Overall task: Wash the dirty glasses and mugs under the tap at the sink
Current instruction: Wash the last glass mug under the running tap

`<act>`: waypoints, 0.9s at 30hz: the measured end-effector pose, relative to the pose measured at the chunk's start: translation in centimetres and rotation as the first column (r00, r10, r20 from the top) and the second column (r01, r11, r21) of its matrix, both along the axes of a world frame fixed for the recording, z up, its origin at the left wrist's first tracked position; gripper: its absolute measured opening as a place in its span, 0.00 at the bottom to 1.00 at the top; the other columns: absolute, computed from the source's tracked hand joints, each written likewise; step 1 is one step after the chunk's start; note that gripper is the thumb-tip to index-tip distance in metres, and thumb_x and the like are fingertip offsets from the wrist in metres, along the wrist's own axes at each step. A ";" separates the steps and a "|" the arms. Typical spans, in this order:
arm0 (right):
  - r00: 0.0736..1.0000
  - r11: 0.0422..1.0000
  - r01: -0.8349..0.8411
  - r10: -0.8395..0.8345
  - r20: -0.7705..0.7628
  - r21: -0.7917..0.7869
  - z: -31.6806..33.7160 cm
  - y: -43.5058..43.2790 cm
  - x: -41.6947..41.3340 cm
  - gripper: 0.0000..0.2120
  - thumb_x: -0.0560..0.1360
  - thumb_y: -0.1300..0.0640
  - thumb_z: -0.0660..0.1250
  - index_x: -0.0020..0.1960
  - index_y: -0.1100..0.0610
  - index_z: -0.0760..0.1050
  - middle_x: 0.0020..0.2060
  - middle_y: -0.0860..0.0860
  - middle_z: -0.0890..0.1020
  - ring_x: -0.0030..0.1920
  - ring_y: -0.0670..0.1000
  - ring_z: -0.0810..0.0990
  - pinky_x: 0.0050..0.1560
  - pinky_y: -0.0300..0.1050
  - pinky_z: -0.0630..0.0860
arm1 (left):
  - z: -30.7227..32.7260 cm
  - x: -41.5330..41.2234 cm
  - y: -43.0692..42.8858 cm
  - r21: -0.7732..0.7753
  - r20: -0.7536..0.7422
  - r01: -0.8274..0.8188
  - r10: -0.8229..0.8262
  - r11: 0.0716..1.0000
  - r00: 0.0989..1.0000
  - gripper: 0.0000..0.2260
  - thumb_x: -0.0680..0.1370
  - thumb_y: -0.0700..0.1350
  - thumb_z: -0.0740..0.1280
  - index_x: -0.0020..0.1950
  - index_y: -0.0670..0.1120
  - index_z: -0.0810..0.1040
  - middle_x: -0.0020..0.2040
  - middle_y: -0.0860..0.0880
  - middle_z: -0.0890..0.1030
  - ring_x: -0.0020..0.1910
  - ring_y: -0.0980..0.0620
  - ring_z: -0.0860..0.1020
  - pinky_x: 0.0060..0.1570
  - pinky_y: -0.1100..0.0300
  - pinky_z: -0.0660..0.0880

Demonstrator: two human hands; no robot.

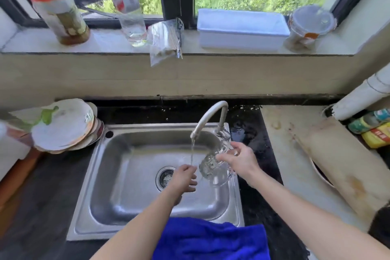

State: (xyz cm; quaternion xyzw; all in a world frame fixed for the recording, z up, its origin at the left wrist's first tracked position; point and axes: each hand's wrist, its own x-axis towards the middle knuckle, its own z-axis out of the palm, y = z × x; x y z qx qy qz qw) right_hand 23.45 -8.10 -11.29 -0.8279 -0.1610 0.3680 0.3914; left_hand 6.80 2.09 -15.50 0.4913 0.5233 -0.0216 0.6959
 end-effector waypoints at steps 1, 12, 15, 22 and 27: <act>0.999 1.000 -0.016 0.016 -0.041 -0.007 -0.5 0.8 -1.2 0.43 0.56 0.43 0.79 0.68 0.53 0.71 0.56 0.50 0.79 0.53 0.49 0.79 0.51 0.45 0.77 | -0.5 -0.6 0.3 -0.087 0.022 -0.060 0.062 0.994 0.998 0.10 0.80 0.49 0.61 0.55 0.44 0.75 0.47 0.43 0.76 0.42 0.46 0.76 0.38 0.55 0.75; 0.900 0.965 -0.257 0.217 -0.378 -0.056 -2.7 6.5 -3.3 0.27 0.69 0.37 0.71 0.59 0.53 0.77 0.52 0.50 0.82 0.44 0.51 0.86 0.36 0.44 0.79 | -4.9 -3.0 2.9 -0.568 0.101 -0.412 0.557 0.712 0.824 0.18 0.80 0.55 0.58 0.46 0.44 0.81 0.37 0.43 0.83 0.30 0.45 0.78 0.27 0.61 0.74; 0.870 0.926 -0.377 0.343 -0.354 -0.030 -2.9 7.6 -1.5 0.10 0.76 0.51 0.69 0.57 0.50 0.78 0.52 0.49 0.82 0.43 0.52 0.85 0.35 0.43 0.78 | -5.4 -3.0 3.6 -0.612 0.099 -0.323 0.476 0.722 0.874 0.16 0.78 0.54 0.60 0.45 0.44 0.81 0.38 0.43 0.81 0.30 0.45 0.77 0.26 0.62 0.71; 0.910 0.942 -0.330 0.302 -0.282 -0.055 -3.7 8.2 -1.8 0.07 0.77 0.66 0.66 0.53 0.66 0.80 0.44 0.60 0.83 0.36 0.56 0.82 0.32 0.41 0.81 | -5.8 -3.1 4.3 -0.723 0.190 -0.387 0.703 0.572 0.685 0.14 0.77 0.47 0.58 0.55 0.45 0.79 0.54 0.40 0.82 0.51 0.39 0.79 0.52 0.46 0.75; 0.906 0.970 -0.218 0.161 -0.392 -0.106 -3.7 7.6 -2.3 0.05 0.77 0.68 0.65 0.50 0.70 0.76 0.42 0.66 0.83 0.32 0.55 0.84 0.29 0.38 0.80 | -5.6 -3.0 4.2 -0.725 0.233 -0.418 0.766 0.547 0.599 0.18 0.70 0.42 0.56 0.54 0.48 0.79 0.55 0.41 0.81 0.49 0.43 0.77 0.45 0.52 0.70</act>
